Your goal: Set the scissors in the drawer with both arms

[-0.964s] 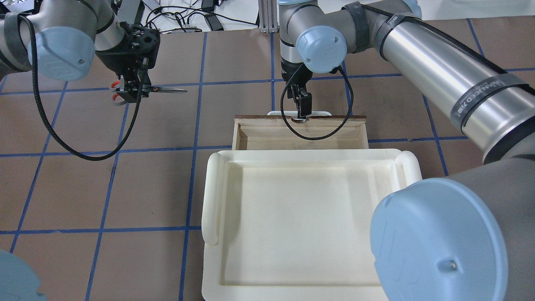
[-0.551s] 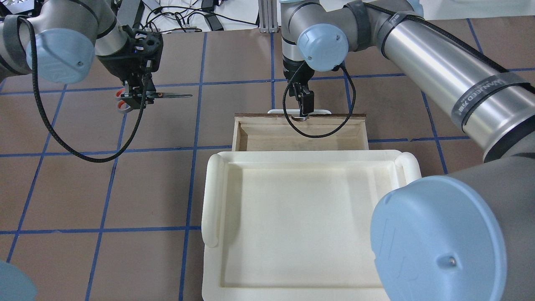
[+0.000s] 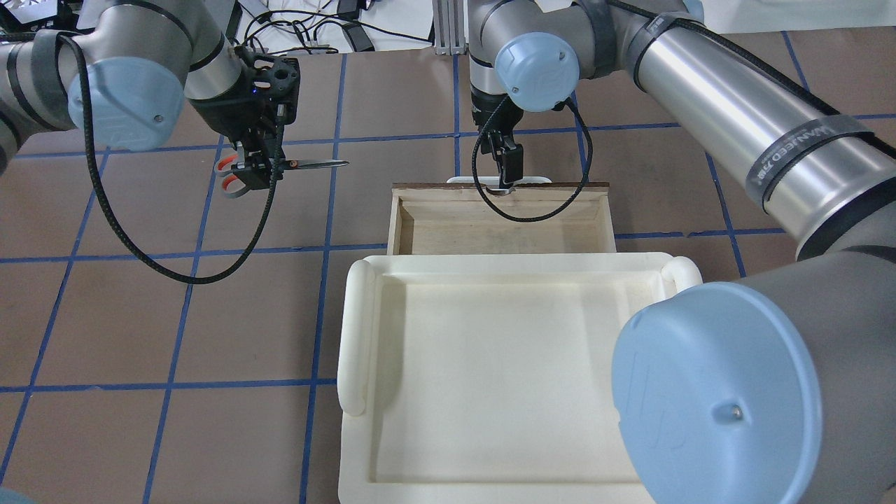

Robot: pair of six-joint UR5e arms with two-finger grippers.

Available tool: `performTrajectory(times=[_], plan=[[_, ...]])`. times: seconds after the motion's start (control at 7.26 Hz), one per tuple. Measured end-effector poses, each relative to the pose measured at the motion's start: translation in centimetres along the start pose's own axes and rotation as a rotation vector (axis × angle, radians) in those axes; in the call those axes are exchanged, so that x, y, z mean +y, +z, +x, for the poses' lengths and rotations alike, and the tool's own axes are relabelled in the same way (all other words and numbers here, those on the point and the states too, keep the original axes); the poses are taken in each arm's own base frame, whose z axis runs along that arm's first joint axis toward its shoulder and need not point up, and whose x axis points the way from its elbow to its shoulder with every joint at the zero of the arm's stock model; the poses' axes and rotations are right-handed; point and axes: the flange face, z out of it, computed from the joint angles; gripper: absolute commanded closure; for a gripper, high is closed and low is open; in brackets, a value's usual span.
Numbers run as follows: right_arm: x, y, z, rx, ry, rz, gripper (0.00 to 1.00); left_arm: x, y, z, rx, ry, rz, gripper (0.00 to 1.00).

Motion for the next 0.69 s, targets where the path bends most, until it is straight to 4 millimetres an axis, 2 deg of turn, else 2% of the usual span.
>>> performTrajectory(times=[0.41, 0.69], plan=[[-0.2, 0.1, -0.1, 0.002, -0.007, 0.004, 0.00, -0.4, 0.0, 0.3, 0.002, -0.001, -0.002, 1.00], [-0.1, -1.9, 0.9, -0.012, -0.007, 0.011, 0.00, -0.4, 0.3, 0.6, 0.008, 0.002, -0.001, 1.00]])
